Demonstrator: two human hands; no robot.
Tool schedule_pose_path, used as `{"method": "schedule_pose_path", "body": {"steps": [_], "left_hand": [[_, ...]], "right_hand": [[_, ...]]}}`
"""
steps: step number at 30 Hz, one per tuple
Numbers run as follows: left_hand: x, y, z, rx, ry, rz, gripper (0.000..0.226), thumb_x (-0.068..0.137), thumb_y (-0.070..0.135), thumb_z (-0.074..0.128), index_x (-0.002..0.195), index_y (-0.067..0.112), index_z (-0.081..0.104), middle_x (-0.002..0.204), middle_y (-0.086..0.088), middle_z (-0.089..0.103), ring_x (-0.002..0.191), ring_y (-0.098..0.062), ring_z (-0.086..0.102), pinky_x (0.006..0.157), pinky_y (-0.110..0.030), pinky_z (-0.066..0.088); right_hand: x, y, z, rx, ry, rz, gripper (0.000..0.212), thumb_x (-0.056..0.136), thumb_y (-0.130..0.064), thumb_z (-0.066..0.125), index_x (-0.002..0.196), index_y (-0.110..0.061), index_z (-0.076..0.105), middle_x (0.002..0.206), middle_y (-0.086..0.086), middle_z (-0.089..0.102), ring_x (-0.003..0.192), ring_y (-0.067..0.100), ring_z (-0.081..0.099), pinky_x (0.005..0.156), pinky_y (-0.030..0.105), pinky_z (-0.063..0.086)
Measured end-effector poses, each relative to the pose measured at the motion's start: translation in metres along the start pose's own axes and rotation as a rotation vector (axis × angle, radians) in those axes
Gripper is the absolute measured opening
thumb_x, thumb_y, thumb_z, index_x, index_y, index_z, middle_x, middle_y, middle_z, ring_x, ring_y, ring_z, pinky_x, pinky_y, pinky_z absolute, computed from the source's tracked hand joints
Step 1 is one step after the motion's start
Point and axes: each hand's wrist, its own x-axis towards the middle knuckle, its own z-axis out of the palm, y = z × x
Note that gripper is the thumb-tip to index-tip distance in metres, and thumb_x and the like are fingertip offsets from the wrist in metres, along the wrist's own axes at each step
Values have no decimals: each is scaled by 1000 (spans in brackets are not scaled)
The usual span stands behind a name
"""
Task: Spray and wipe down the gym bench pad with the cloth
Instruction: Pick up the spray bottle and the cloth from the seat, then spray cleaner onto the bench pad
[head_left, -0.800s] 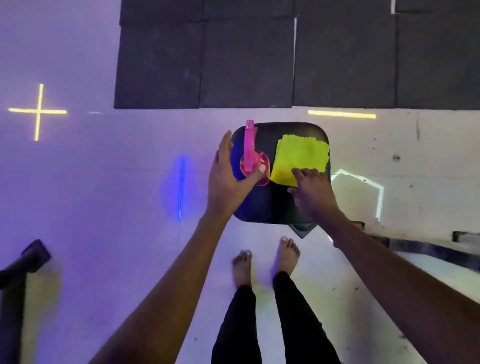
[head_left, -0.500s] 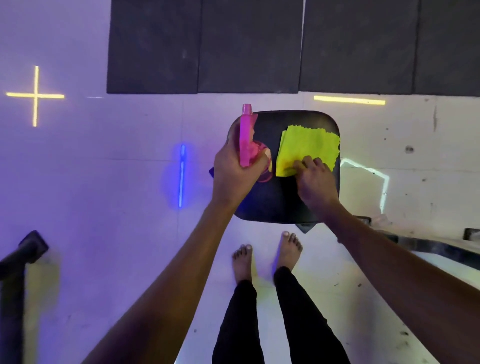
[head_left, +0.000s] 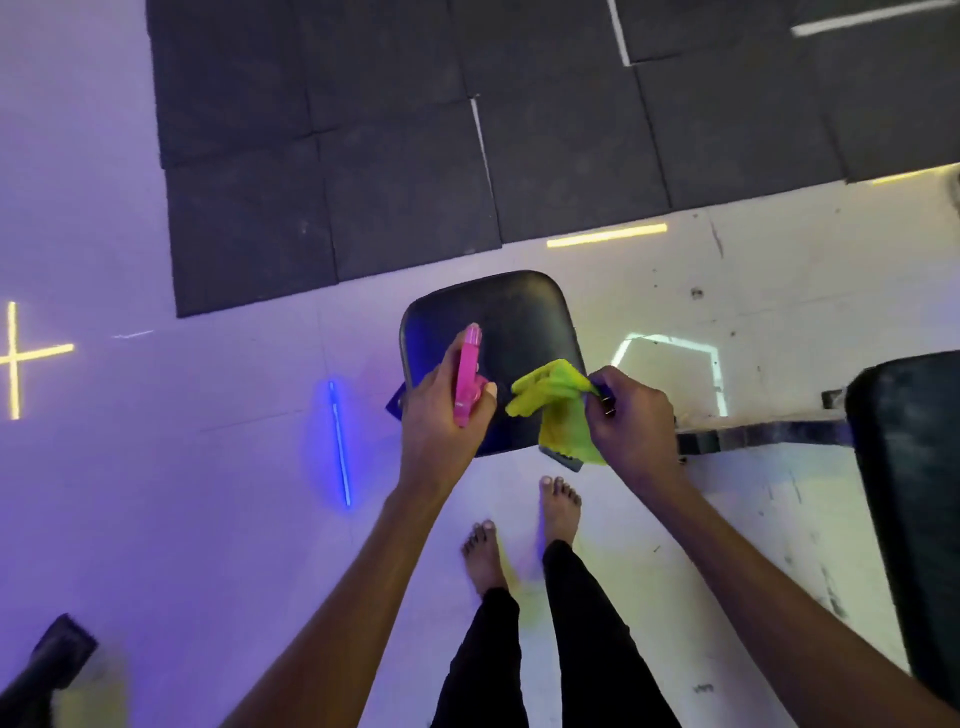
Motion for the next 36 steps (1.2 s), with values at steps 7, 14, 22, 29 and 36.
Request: {"method": "schedule_pose_path", "body": {"steps": [7, 14, 22, 29, 36], "left_hand": [[-88, 95, -5, 52, -104, 315, 52, 95, 47, 51, 140, 23, 64, 109, -4, 78, 94, -24, 72, 84, -45, 59], [-169, 180, 58, -7, -311, 485, 30, 96, 46, 52, 112, 27, 69, 72, 8, 66, 69, -21, 69, 66, -35, 55], [-301, 251, 180, -152, -684, 502, 30, 91, 48, 59, 112, 34, 74, 76, -2, 71, 66, -17, 64, 68, -31, 54], [-395, 289, 303, -167, -806, 475, 29, 94, 22, 60, 118, 10, 73, 80, -13, 69, 71, -21, 68, 71, -32, 54], [-446, 295, 411, -107, -870, 521, 17, 95, 43, 63, 106, 52, 72, 85, -26, 70, 78, -37, 70, 76, -59, 58]], "right_hand": [[-137, 23, -112, 139, 230, 240, 6, 91, -12, 76, 95, -15, 73, 70, -8, 62, 65, 21, 59, 64, 31, 40], [-274, 79, -208, 230, 471, 470, 4, 91, -11, 77, 92, -14, 74, 68, -7, 65, 63, 15, 62, 64, 28, 46], [-415, 189, -282, 350, 726, 738, 7, 89, -6, 76, 90, -13, 75, 66, -9, 65, 64, 13, 63, 61, 14, 45], [-508, 317, -311, 369, 795, 930, 6, 91, -8, 73, 97, -9, 75, 78, 13, 76, 76, 33, 71, 74, 45, 58], [-549, 431, -311, 209, 762, 1058, 10, 97, -15, 66, 102, -8, 72, 87, 18, 75, 84, 43, 69, 71, 49, 56]]}}
